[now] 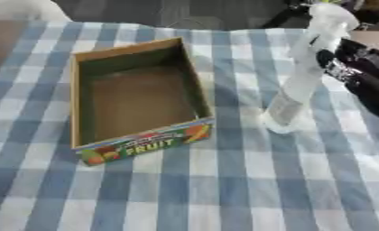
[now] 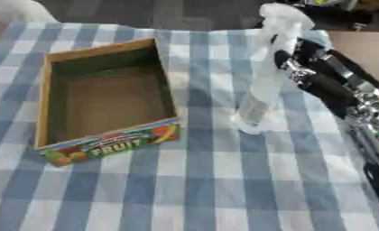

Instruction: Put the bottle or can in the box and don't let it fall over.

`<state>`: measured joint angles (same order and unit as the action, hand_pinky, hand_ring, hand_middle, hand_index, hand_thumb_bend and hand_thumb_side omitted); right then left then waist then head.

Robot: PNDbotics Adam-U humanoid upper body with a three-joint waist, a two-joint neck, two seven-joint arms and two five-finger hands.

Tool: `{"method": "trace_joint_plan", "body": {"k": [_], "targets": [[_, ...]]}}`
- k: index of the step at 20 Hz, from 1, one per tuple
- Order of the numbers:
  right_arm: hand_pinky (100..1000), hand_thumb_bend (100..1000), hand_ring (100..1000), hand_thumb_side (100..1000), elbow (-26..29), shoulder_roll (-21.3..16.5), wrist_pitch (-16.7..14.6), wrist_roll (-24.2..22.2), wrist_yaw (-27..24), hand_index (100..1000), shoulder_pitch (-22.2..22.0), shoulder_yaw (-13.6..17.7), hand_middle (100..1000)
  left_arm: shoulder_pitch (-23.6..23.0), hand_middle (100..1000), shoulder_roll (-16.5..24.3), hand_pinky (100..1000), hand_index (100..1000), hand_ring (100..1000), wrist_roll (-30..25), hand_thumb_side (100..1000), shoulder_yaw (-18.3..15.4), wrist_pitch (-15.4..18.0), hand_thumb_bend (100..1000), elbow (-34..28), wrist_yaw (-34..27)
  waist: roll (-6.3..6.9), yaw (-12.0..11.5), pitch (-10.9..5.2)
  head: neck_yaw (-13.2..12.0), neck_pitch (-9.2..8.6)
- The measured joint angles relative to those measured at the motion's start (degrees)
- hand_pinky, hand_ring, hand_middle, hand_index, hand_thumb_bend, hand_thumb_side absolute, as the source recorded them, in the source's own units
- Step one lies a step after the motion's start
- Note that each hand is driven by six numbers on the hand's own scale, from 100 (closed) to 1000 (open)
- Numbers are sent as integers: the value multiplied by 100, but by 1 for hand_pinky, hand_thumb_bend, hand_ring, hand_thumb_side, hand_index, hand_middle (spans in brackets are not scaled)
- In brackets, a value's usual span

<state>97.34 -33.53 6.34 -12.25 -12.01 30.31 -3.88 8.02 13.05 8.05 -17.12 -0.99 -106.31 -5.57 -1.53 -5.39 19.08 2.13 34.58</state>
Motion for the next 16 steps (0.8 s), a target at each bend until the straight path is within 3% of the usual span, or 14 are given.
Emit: {"method": "trace_joint_plan", "body": {"k": [16], "targets": [[874, 100, 1000, 484, 10, 54, 5, -67, 88, 864, 73, -42, 1000, 7, 559, -1, 978, 765, 479, -26, 432, 0, 7, 709, 0, 0, -57, -36, 48, 4, -1]]}}
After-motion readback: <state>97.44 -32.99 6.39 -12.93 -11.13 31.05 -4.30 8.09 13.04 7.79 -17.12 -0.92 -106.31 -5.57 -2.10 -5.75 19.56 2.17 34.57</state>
